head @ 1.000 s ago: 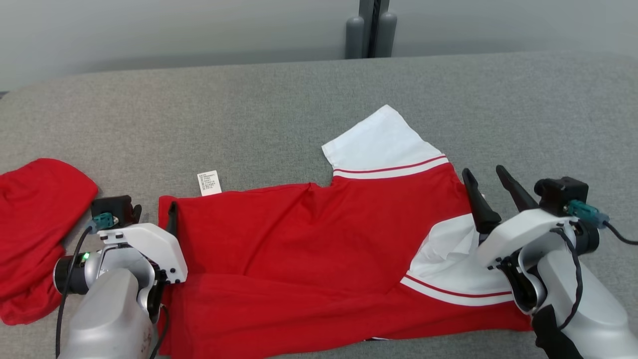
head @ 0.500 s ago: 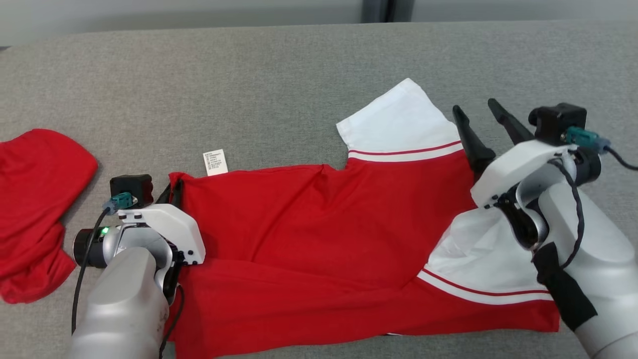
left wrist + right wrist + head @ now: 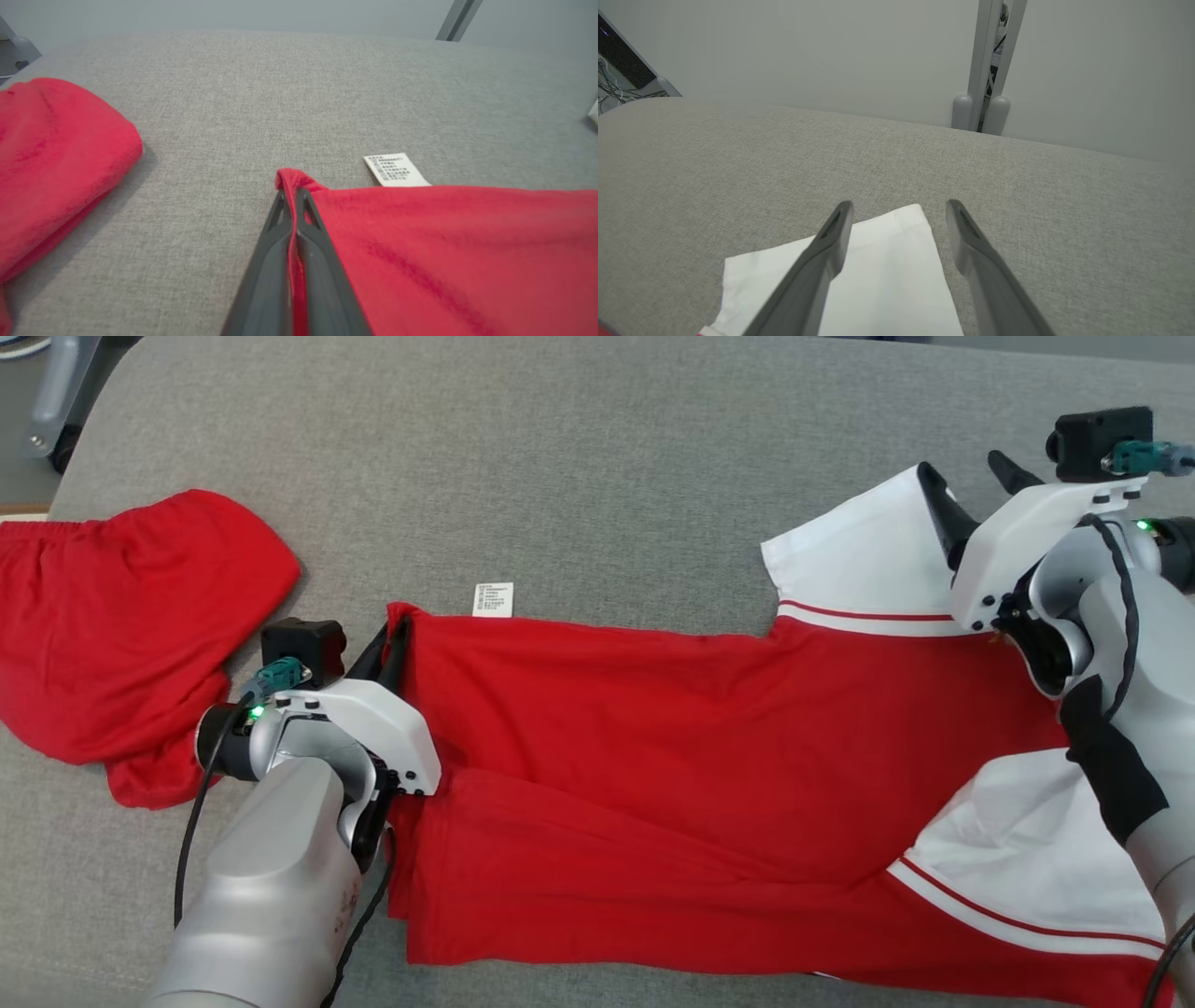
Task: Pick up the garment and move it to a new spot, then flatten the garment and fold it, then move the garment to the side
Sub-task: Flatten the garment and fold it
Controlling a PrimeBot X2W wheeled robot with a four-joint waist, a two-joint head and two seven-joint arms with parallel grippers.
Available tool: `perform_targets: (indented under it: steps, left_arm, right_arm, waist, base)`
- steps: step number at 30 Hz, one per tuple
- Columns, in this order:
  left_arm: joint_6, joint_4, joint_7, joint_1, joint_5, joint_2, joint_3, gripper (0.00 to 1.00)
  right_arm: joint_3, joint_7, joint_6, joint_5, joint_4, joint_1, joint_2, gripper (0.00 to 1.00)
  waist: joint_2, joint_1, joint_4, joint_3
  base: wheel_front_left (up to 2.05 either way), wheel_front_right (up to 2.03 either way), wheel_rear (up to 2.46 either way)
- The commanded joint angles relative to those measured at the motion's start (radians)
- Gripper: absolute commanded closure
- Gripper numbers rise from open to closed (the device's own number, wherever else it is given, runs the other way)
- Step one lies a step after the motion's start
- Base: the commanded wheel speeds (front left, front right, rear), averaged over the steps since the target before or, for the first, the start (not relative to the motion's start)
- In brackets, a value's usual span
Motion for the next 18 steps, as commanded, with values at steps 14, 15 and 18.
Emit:
perform_targets:
  steps: [14, 15, 18]
  left_arm:
    - [0.087, -0.096, -0.005, -0.017, -0.196, 0.006, -0.184, 1.00]
    - [0.094, -0.100, -0.005, -0.020, -0.194, 0.006, -0.184, 1.00]
    - [0.100, -0.109, -0.006, -0.019, -0.189, 0.006, -0.179, 1.00]
  right_arm:
    - [-0.023, -0.002, 0.000, -0.102, 0.189, -0.123, -0.022, 1.00]
    - [-0.031, -0.013, 0.000, -0.104, 0.193, -0.124, -0.022, 1.00]
    - [-0.045, -0.027, 0.000, -0.119, 0.202, -0.125, -0.030, 1.00]
  waist:
    - [0.0000, 0.0000, 0.053, 0.056]
    - [0.0000, 0.0000, 0.051, 0.055]
    - [0.0000, 0.0000, 0.046, 0.055]
  base:
    - [0.00, 0.00, 0.00]
    - [0.00, 0.00, 0.00]
    - [0.00, 0.00, 0.00]
